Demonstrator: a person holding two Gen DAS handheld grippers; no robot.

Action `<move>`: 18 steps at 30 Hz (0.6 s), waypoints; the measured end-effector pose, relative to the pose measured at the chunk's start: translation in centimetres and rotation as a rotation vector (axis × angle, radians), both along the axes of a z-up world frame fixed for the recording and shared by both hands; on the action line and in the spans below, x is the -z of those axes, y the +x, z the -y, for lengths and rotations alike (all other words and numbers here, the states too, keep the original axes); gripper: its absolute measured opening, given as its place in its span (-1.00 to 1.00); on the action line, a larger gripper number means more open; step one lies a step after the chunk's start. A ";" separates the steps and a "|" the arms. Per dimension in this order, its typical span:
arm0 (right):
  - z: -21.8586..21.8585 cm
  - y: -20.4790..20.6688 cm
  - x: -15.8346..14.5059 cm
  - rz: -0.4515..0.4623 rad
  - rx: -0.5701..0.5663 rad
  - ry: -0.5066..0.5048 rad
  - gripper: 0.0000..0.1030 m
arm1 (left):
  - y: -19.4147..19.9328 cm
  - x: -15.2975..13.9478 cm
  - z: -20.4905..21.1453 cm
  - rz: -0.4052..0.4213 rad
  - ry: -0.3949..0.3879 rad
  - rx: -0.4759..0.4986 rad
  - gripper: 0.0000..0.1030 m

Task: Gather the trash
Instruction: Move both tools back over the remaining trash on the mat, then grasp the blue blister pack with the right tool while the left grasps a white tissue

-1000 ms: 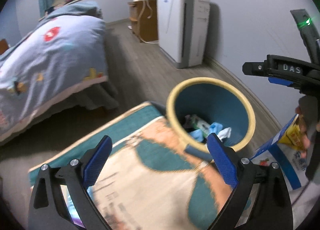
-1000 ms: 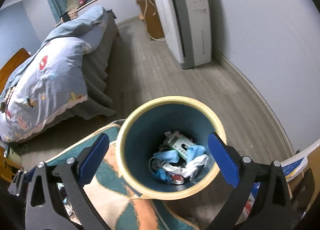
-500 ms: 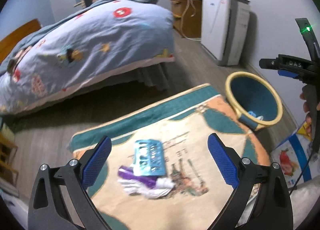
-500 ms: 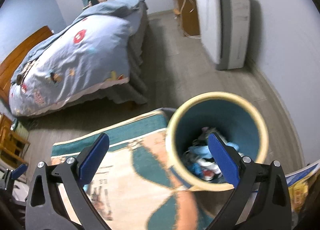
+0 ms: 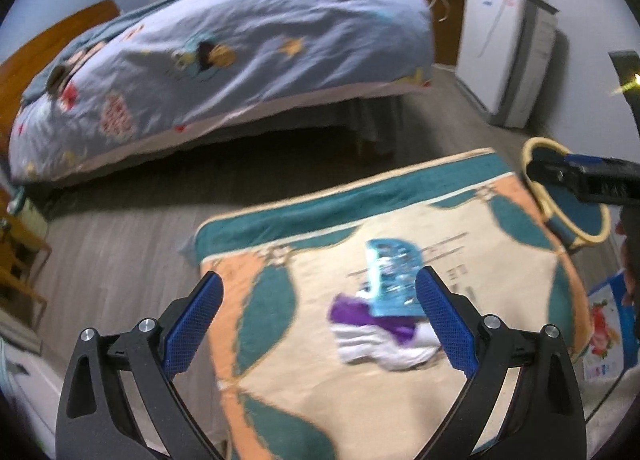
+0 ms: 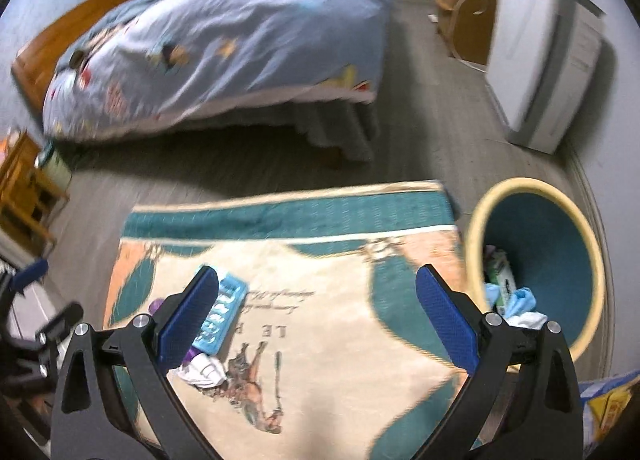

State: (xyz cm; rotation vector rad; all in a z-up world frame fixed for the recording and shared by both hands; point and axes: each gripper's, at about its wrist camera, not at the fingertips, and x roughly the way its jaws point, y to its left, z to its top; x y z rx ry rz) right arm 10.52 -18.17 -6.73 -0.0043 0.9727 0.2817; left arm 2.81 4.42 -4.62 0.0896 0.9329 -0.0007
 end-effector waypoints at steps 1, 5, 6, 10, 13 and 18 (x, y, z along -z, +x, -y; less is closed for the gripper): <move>-1.0 0.1 0.4 -0.010 -0.018 -0.010 0.89 | 0.1 0.2 -0.6 -0.005 -0.001 -0.011 0.86; -4.1 0.2 2.7 -0.074 -0.061 -0.024 0.89 | 0.1 1.2 -2.8 -0.027 0.004 -0.046 0.86; -4.9 0.3 3.3 -0.094 -0.068 -0.027 0.89 | 0.1 1.4 -3.2 -0.033 0.006 -0.051 0.86; -7.3 0.6 5.7 -0.162 -0.073 -0.042 0.89 | 0.0 2.0 -4.6 -0.049 0.002 -0.065 0.86; -8.4 1.0 7.1 -0.207 -0.060 -0.027 0.89 | -0.1 1.9 -5.3 -0.045 -0.005 -0.069 0.86; -10.5 1.6 9.1 -0.261 -0.041 -0.021 0.89 | -0.1 2.3 -6.1 -0.053 -0.008 -0.072 0.86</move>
